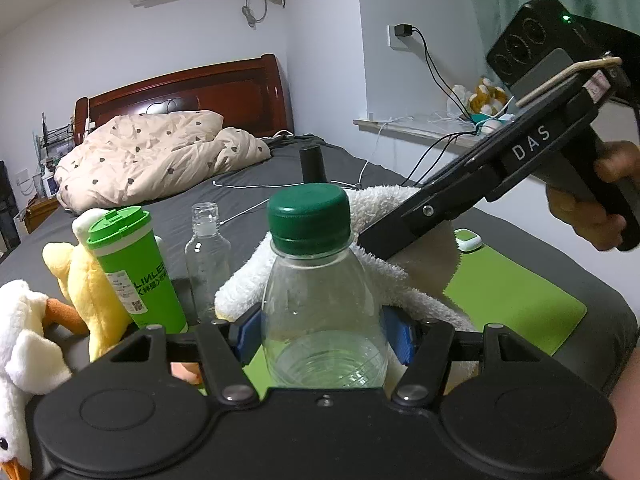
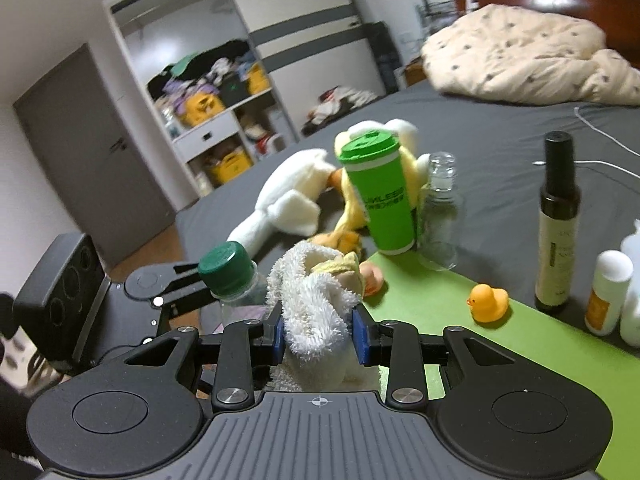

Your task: Clean container

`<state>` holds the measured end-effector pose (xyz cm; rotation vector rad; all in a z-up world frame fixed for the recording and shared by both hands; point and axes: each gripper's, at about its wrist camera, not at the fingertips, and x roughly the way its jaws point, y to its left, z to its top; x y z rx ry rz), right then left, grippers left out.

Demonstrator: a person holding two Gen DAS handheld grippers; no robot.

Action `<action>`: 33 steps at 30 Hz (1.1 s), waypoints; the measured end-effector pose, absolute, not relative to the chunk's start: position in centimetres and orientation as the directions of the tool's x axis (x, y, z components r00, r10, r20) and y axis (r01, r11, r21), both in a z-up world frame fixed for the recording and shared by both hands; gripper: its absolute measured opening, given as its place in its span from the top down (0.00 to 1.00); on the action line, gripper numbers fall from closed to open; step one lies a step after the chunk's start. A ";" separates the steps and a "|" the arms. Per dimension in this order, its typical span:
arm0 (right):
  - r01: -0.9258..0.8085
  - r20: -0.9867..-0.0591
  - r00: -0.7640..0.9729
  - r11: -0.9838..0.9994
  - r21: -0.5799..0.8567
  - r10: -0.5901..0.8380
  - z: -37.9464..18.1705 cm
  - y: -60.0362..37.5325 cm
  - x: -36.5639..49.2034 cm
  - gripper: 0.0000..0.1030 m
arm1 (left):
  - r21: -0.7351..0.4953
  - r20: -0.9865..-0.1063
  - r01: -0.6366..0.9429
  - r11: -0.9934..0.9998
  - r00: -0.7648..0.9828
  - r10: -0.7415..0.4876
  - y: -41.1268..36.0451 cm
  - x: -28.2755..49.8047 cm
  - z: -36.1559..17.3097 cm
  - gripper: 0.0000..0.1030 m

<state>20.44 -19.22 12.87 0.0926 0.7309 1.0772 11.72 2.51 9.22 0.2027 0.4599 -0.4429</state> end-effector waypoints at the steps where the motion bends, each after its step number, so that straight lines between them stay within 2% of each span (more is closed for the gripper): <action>1: -0.773 -0.499 0.260 0.488 0.406 0.827 12.8 -19.2 20.5 0.67 | 0.091 -0.470 0.458 0.884 0.803 -0.368 2.5 11.7 9.2 0.41; 33: -0.922 -0.570 0.074 0.274 0.275 0.819 11.9 -18.3 22.0 0.67 | 0.071 -0.516 0.576 0.815 0.720 -0.464 3.5 13.5 9.2 0.41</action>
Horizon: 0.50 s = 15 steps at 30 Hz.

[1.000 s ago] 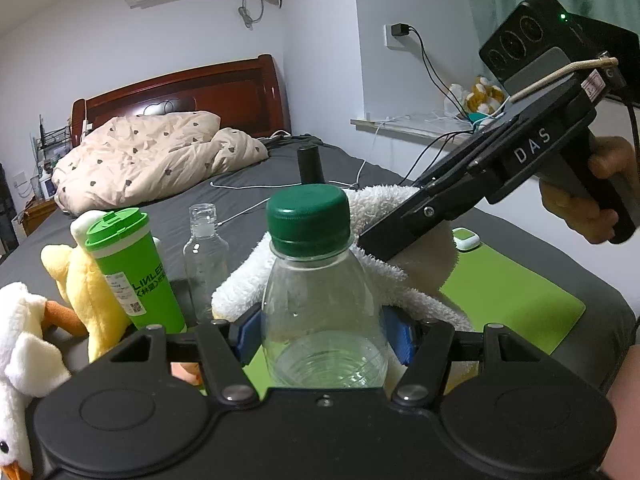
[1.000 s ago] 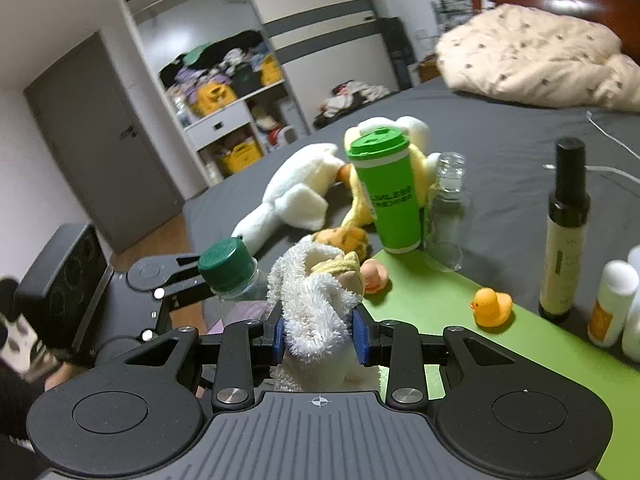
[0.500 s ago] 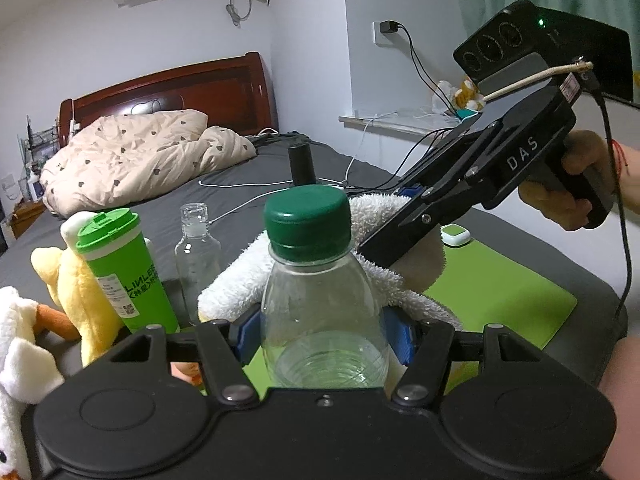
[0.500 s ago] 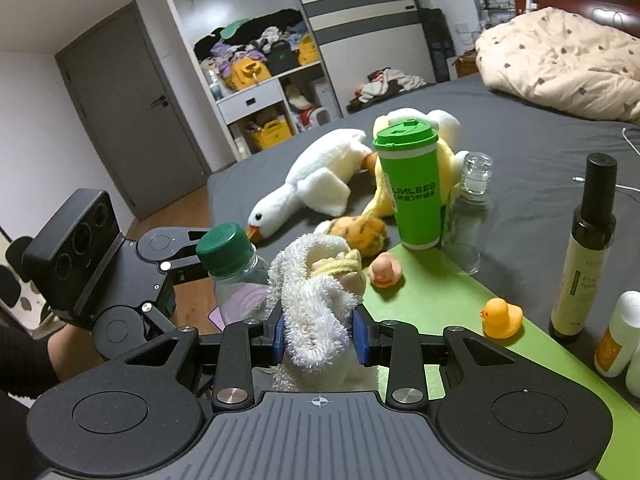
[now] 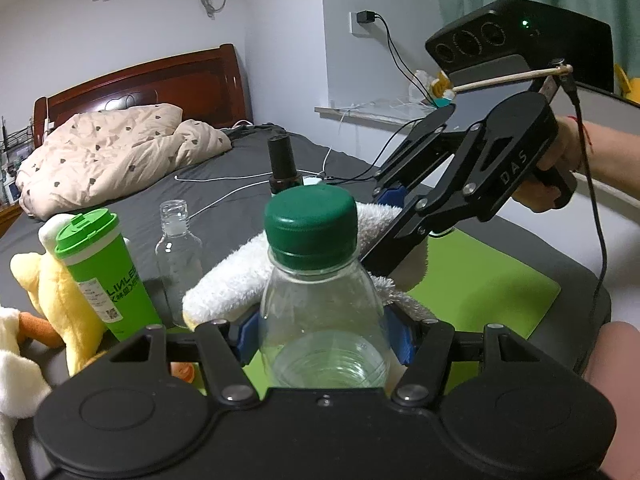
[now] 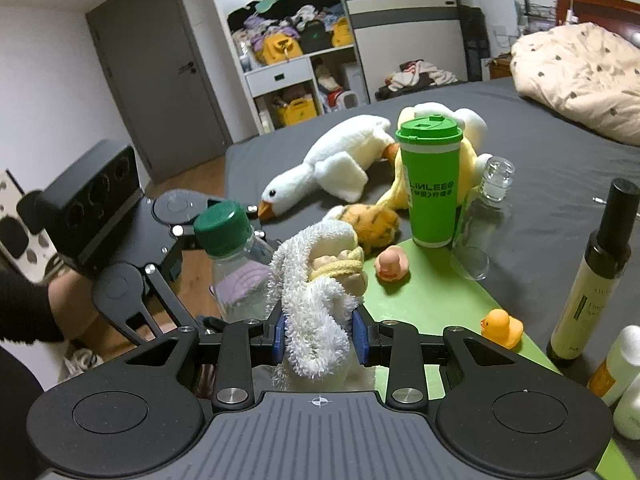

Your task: Clean container

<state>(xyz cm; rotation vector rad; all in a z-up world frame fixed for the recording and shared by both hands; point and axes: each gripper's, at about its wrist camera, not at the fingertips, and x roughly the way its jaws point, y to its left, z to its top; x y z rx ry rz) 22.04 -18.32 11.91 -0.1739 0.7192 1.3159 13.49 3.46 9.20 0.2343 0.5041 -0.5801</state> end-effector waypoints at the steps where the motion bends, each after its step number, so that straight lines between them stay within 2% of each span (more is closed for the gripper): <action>1: -0.925 -0.572 0.072 0.270 0.269 0.817 11.8 -18.2 22.1 0.67 | 0.070 -0.515 0.577 0.814 0.719 -0.466 3.5 13.5 9.2 0.41; 15: -0.924 -0.588 0.013 0.233 0.302 0.809 9.2 -18.1 23.1 0.67 | 0.063 -0.507 0.591 0.804 0.713 -0.485 3.6 13.5 9.4 0.42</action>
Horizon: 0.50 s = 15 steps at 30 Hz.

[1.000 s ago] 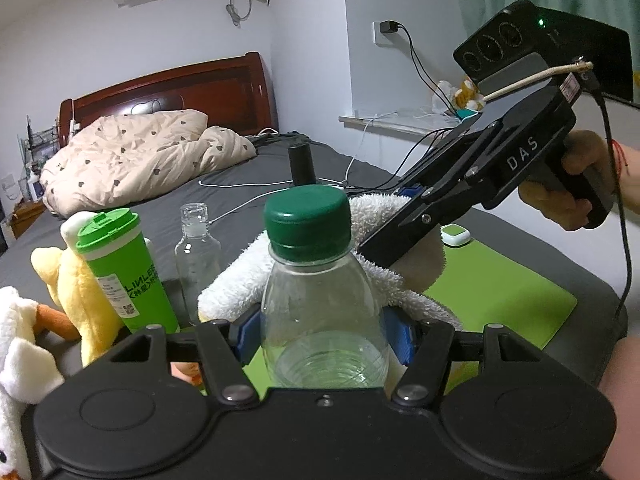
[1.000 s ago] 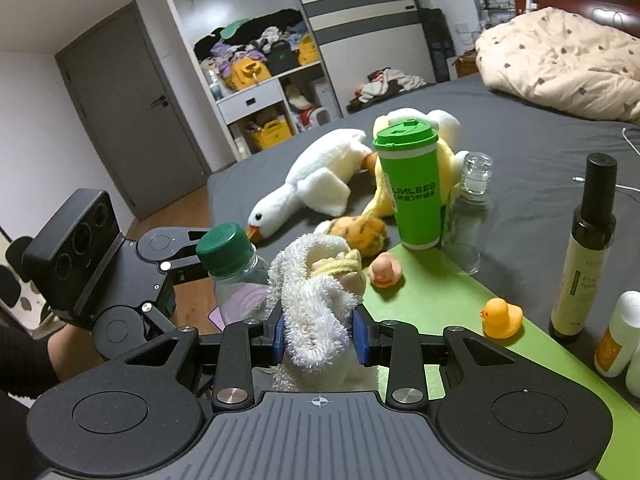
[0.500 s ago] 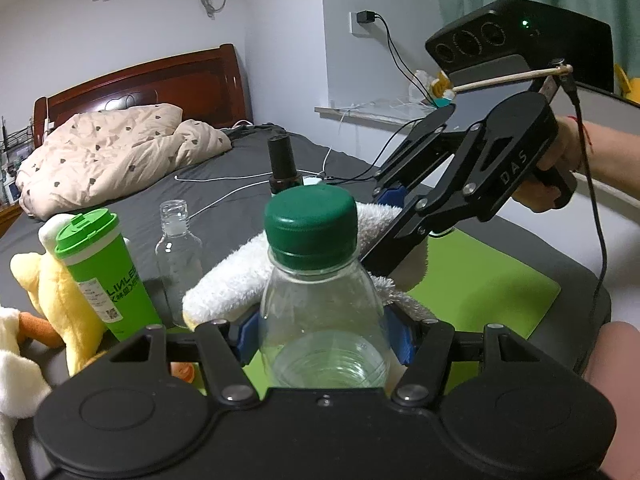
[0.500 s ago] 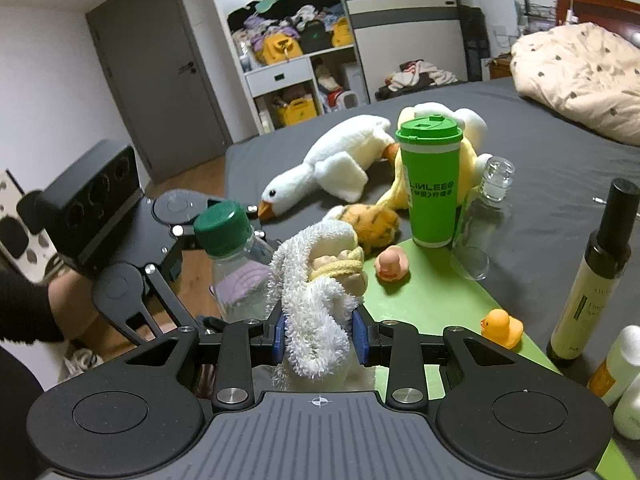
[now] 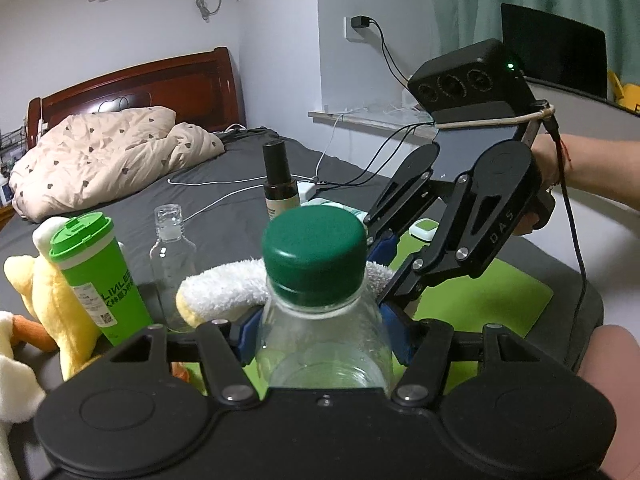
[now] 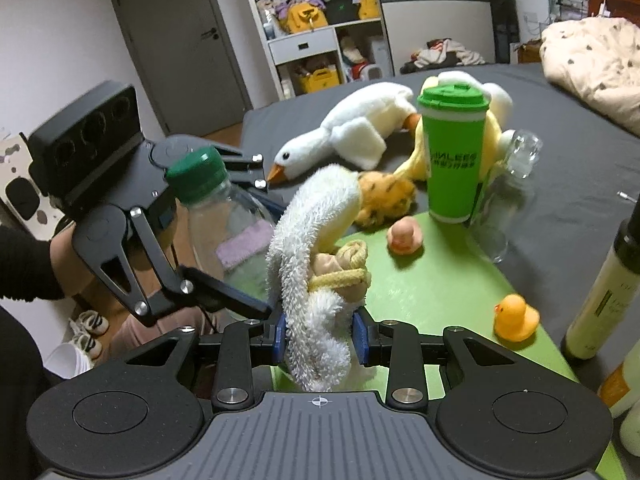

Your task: Clean container

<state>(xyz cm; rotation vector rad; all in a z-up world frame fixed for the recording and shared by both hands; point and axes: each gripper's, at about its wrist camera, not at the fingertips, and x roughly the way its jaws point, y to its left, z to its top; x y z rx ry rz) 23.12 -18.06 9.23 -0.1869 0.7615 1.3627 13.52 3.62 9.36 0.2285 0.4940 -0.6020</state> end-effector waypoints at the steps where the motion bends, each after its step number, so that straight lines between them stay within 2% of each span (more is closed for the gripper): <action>1: -0.924 -0.588 0.008 0.231 0.305 0.809 9.0 -18.1 23.2 0.67 | 0.066 -0.508 0.590 0.804 0.714 -0.482 3.6 13.5 9.3 0.42; 8: -0.919 -0.591 -0.019 0.220 0.329 0.806 7.8 -18.1 23.8 0.67 | 0.057 -0.501 0.580 0.813 0.721 -0.479 4.0 13.5 9.7 0.42; 15: -0.902 -0.549 0.002 0.238 0.360 0.836 7.7 -19.9 23.9 0.67 | 0.066 -0.469 0.554 0.830 0.751 -0.464 4.4 12.4 10.5 0.42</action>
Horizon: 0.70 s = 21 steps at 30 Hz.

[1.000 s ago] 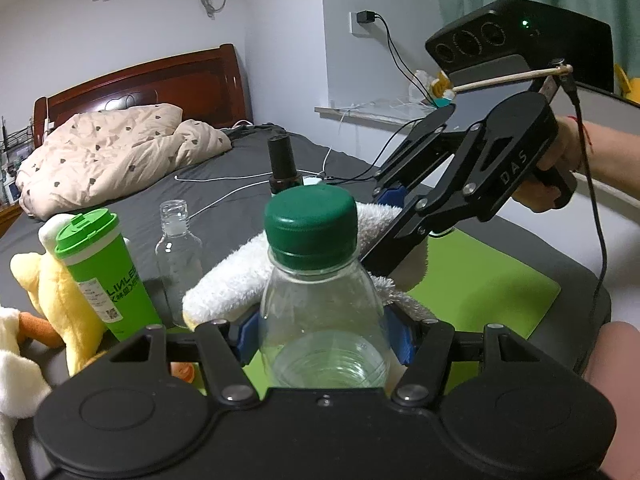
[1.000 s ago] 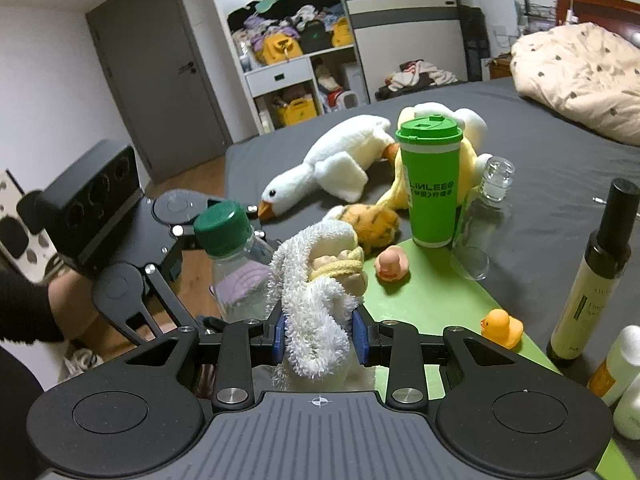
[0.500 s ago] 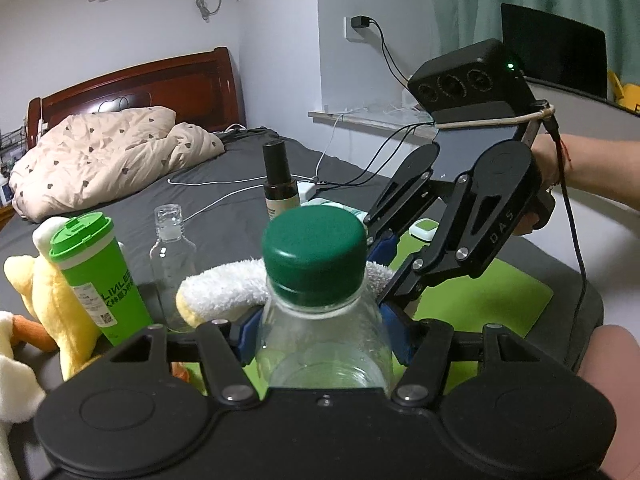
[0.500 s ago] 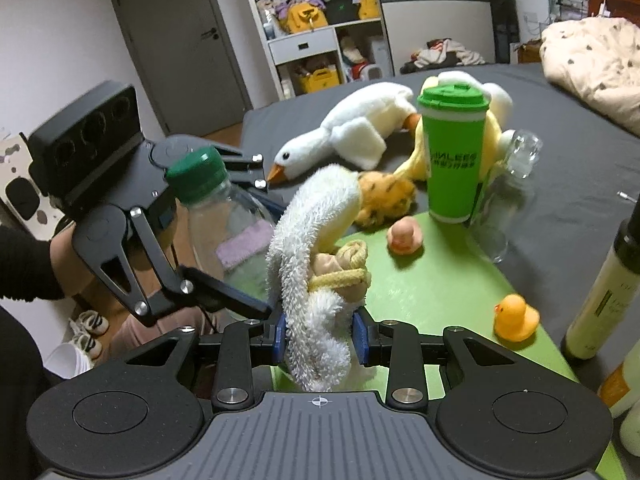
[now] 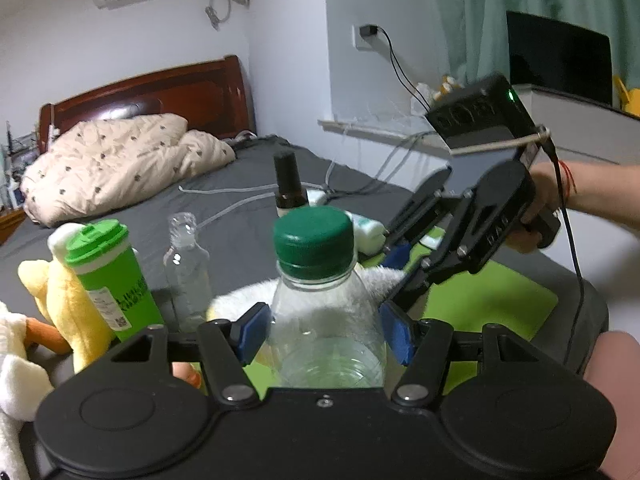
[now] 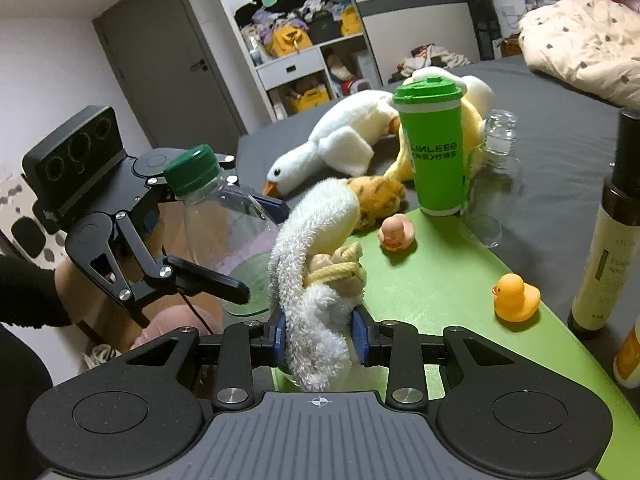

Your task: Clean container

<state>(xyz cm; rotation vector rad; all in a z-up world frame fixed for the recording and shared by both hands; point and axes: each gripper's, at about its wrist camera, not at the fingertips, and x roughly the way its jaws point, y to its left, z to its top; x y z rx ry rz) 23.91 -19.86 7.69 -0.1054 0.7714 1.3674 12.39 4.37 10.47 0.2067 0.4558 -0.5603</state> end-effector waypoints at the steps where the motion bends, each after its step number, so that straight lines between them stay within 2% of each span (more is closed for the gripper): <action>1: -0.901 -0.547 0.006 0.242 0.361 0.837 7.7 -20.1 23.9 0.67 | 0.064 -0.460 0.547 0.835 0.758 -0.462 4.5 12.2 10.7 0.42; 12: -0.893 -0.520 0.019 0.249 0.375 0.854 8.3 -21.1 23.2 0.67 | 0.014 -0.412 0.496 0.868 0.794 -0.446 5.4 12.2 12.8 0.42; 16: -0.893 -0.514 0.026 0.251 0.374 0.857 8.6 -21.2 23.0 0.67 | -0.035 -0.420 0.504 0.863 0.776 -0.470 5.9 12.6 13.1 0.55; 17: -0.893 -0.513 0.027 0.251 0.373 0.858 8.7 -21.2 22.9 0.67 | -0.043 -0.422 0.509 0.860 0.771 -0.478 5.9 12.7 13.1 0.61; 21: -0.893 -0.506 0.034 0.254 0.371 0.862 9.1 -21.3 22.7 0.67 | -0.034 -0.427 0.514 0.857 0.768 -0.478 5.6 12.6 13.2 0.62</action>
